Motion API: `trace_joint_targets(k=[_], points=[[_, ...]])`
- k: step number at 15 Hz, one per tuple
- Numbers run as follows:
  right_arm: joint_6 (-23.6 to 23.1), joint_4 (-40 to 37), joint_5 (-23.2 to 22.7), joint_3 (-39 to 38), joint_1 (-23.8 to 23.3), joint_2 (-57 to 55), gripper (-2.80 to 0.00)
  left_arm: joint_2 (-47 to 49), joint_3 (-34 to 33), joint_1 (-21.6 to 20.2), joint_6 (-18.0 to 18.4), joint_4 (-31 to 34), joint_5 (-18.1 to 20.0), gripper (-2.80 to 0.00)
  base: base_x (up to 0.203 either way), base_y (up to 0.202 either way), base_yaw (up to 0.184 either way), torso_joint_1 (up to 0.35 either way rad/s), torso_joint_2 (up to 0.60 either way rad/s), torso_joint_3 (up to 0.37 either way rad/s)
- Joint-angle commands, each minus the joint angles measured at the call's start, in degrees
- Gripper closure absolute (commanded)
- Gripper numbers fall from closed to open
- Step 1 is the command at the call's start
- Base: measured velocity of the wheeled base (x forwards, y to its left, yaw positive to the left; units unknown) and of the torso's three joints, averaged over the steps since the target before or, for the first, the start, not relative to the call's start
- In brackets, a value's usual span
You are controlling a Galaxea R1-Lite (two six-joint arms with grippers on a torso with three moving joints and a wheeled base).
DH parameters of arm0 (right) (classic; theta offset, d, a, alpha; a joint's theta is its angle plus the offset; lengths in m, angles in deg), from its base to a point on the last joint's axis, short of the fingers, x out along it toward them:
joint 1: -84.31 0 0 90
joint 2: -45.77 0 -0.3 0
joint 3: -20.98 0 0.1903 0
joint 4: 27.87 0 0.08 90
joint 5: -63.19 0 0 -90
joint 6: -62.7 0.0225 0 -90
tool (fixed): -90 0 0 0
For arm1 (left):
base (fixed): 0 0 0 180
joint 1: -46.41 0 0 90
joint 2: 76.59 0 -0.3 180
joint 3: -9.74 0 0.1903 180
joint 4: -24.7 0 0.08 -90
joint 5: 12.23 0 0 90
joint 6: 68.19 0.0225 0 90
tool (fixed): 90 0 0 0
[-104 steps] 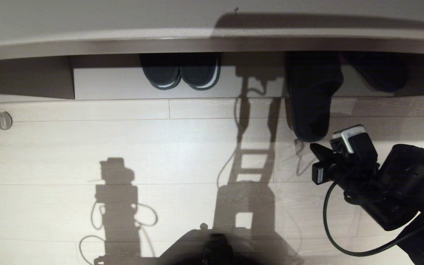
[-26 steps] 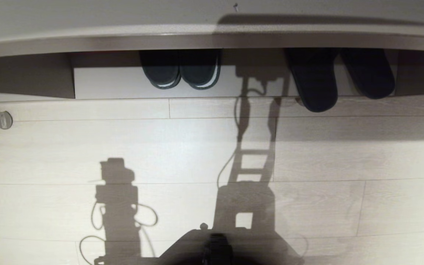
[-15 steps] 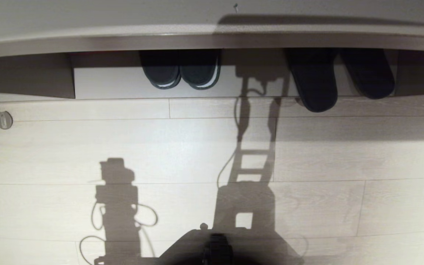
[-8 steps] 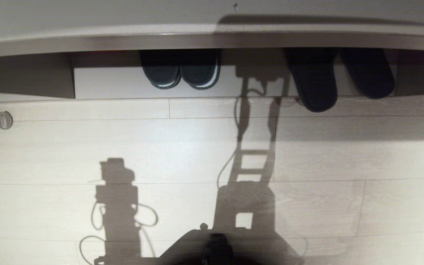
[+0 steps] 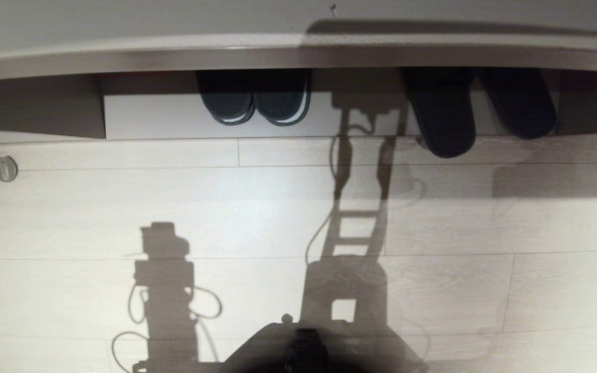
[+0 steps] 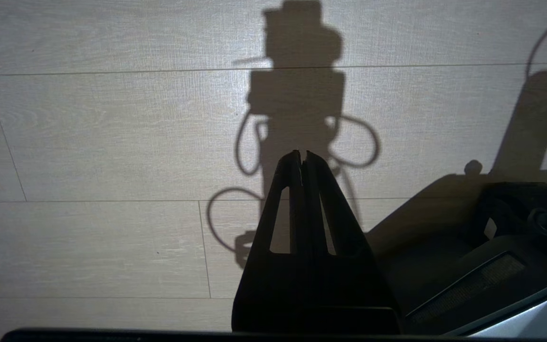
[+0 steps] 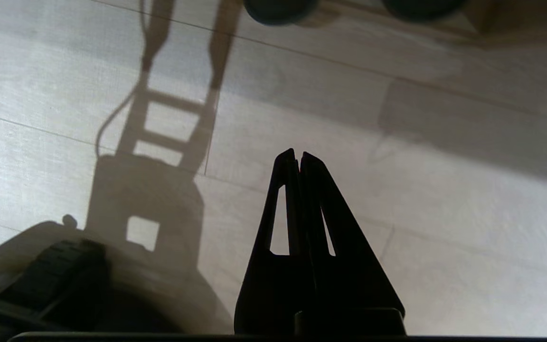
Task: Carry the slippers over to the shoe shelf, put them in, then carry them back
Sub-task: Pick up the slippers in the shoe cabinet
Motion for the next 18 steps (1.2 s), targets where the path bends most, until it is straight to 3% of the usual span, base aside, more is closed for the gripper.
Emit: trace_joint_targets(k=[1, 5, 7, 8, 13, 18], points=[[-1.58, 6.31, -1.41, 1.15, 0.46, -14.19, 0.00, 0.05, 0.00, -0.01, -0.05, -0.01, 0.01, 0.00, 0.000, 0.000, 0.000, 0.000, 0.00, 0.000], [-8.30, 25.83, -3.72, -0.97, 2.13, -27.40, 0.00, 0.05, 0.00, -0.01, 0.02, -0.01, 0.01, 0.00, 0.000, 0.000, 0.000, 0.000, 0.00, 0.000], [-14.57, 37.81, -1.69, -2.40, 2.64, -30.77, 0.00, 0.05, 0.00, -0.01, 0.02, -0.01, 0.01, 0.00, 0.000, 0.000, 0.000, 0.000, 0.00, 0.000], [-16.74, 40.16, 1.31, -2.37, 2.74, -32.05, -2.80, 0.05, 0.00, -0.01, 0.02, 0.01, 0.01, 0.00, 0.000, 0.000, 0.000, 0.000, 0.00, 0.000], [-17.06, 47.47, 3.12, -1.17, 3.00, -35.95, -2.80, 0.05, 0.00, -0.01, 0.02, 0.08, 0.01, 0.00, 0.000, 0.000, 0.000, 0.000, 0.00, 0.000], [-16.06, 65.35, 4.24, 0.72, 2.99, -47.54, -2.80, 0.05, 0.00, -0.01, 0.02, -0.01, 0.01, 0.00, 0.000, 0.000, 0.000, 0.000, 0.00, 0.000]])
